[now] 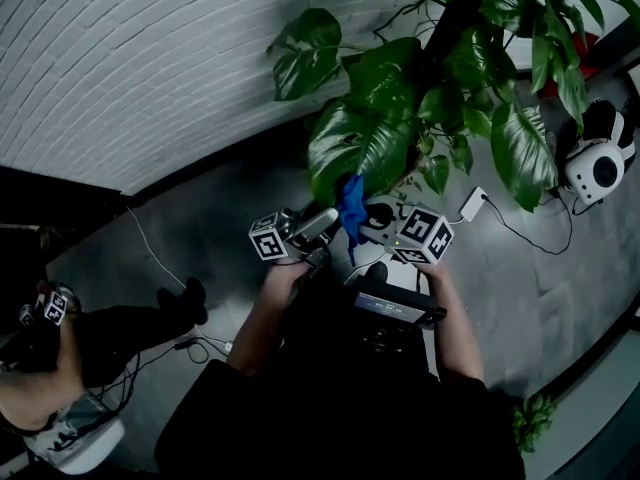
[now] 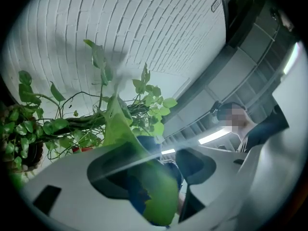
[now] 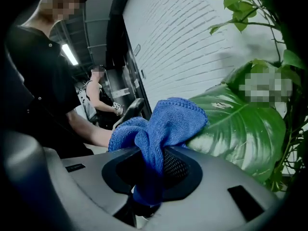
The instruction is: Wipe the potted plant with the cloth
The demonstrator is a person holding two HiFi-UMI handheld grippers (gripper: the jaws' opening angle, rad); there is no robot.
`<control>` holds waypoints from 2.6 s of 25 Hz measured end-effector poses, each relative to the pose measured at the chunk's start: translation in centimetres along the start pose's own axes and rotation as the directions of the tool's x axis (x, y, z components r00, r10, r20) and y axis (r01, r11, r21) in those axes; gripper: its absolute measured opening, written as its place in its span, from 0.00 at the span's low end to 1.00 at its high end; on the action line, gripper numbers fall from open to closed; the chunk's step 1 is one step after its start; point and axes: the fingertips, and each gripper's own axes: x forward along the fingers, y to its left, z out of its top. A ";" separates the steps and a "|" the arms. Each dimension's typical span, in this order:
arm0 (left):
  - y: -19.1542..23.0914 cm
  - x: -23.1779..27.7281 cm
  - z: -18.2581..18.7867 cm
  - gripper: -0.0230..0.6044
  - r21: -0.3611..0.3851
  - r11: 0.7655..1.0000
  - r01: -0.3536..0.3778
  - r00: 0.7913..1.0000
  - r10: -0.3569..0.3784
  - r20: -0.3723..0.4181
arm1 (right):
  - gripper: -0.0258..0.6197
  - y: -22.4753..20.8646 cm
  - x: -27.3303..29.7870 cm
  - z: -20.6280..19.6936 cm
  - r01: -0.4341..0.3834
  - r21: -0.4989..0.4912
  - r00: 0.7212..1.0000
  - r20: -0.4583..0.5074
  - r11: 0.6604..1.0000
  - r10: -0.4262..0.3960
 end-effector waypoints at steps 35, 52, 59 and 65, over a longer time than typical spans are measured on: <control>0.2 -1.3 -1.8 0.53 -0.008 0.999 -0.045 0.990 0.043 -0.132 | 0.21 1.0 -2.7 0.8 0.070 0.181 0.989 0.118 0.981 -0.092; -17.2 -0.1 -20.8 0.53 0.342 0.899 -0.273 0.962 0.247 0.118 | 0.21 13.8 -31.7 -6.0 -0.189 0.278 0.631 0.769 0.942 -0.101; -23.4 -2.7 -23.0 0.53 0.386 0.852 -0.354 0.933 0.292 0.212 | 0.21 18.3 -33.3 -5.7 -0.308 0.223 0.576 0.817 0.925 -0.005; -24.4 -2.2 -23.0 0.54 0.430 0.823 -0.371 0.928 0.318 0.192 | 0.21 17.9 -32.8 -6.2 -0.358 0.224 0.560 0.828 0.906 0.017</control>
